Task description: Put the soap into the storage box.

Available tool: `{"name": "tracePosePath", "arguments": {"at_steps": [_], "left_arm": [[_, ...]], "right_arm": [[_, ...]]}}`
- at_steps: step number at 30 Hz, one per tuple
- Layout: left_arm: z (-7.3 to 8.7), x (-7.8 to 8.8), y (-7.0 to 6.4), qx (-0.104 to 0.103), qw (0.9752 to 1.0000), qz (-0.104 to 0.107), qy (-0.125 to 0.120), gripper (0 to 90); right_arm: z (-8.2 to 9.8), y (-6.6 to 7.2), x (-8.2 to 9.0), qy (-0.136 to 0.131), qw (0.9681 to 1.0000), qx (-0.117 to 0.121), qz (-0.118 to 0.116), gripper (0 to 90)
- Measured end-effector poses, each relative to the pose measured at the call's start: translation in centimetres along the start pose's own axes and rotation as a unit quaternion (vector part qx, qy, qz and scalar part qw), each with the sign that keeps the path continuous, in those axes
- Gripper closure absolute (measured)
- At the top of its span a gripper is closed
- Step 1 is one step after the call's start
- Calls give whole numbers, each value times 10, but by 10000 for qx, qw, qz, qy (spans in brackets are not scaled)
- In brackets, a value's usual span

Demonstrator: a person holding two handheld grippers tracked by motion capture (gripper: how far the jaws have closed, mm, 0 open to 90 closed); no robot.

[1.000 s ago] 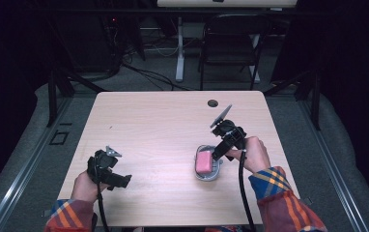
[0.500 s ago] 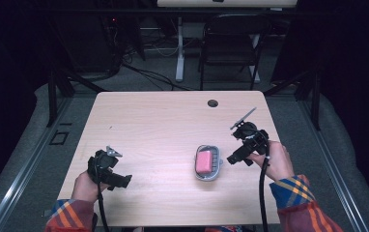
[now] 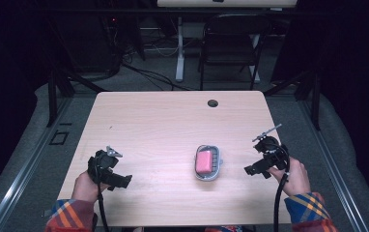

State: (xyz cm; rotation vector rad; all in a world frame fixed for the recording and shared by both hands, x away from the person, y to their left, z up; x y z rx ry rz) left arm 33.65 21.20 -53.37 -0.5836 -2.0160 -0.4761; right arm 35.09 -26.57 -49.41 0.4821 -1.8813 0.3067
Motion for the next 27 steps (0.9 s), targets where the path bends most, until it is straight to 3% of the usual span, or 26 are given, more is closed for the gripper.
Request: {"name": "tracePosePath", "arguments": {"at_steps": [4, 12, 19, 21, 23, 27], "left_arm": [[0, 0, 0, -23, 10000, -9, 22, 15], [0, 0, 0, -21, 10000, -6, 29, 14], [0, 0, -1, -48, 10000, 1, 35, 13], [-1, 0, -1, -53, 10000, 1, 21, 13], [-1, 0, -2, -61, 10000, 10, 20, 12], [-1, 0, -1, -55, 10000, 20, 26, 12]], "right_arm": [[16, -7, -15, 80, 9999, -101, -35, 0], [36, -11, -33, 409, 9991, -46, -37, 0], [49, -13, -39, 534, 9985, 32, -132, 0], [52, -13, -42, 467, 9985, -137, -239, 0], [54, -13, -44, 479, 9982, -150, -318, 0], [55, -12, -47, 626, 9976, -27, -285, 0]]}}
Point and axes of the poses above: each handheld gripper's, and its own axes: x roughly backward along the jaws, z roughly out of its underside, y roughly to its left, the point moved 3 cm from there along -x, roughly forward along the jaws, and after that the axes turned 3 degrees about -x, right-handed, at the moved point
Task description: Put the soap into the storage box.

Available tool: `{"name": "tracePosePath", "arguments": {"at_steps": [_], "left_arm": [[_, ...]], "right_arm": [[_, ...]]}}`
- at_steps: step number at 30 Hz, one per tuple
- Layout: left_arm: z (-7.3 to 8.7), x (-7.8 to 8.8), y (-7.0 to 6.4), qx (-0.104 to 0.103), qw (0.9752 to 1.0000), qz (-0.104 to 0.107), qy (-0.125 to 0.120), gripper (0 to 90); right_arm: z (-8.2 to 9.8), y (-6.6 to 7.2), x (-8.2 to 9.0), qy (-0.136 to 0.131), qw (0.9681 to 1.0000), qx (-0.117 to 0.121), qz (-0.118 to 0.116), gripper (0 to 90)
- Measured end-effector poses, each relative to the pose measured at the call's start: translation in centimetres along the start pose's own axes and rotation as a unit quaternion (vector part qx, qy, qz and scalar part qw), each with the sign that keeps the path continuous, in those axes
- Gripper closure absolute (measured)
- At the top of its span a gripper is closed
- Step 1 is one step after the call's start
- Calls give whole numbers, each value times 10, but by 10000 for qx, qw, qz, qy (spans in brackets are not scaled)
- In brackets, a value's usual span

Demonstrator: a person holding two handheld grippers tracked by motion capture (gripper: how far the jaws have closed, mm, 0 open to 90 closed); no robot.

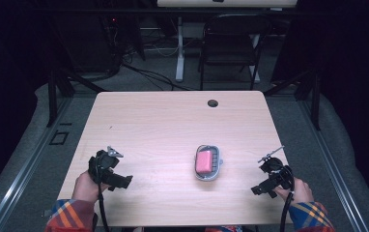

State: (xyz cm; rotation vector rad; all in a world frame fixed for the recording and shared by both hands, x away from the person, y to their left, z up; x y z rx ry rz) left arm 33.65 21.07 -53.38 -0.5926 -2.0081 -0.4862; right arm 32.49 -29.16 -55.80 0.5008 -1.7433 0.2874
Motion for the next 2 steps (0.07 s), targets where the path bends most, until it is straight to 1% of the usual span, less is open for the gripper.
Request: {"name": "tracePosePath", "arguments": {"at_steps": [1, 2], "left_arm": [[0, 0, 0, 1, 10000, 9, -3, 12], [0, 0, 0, -5, 10000, 6, 2, 11]], "right_arm": [[0, 1, -1, -17, 10000, -13, -6, 0], [0, 1, -2, 35, 10000, 59, 56, 0]]}}
Point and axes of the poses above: each handheld gripper's, and its own axes: x roughly backward along the jaws, z roughly out of its underside, y roughly to its left, the point moved 3 cm from there along -x, roughly forward along the jaws, and after that the axes turned 3 degrees about -x, right-handed, at the moved point
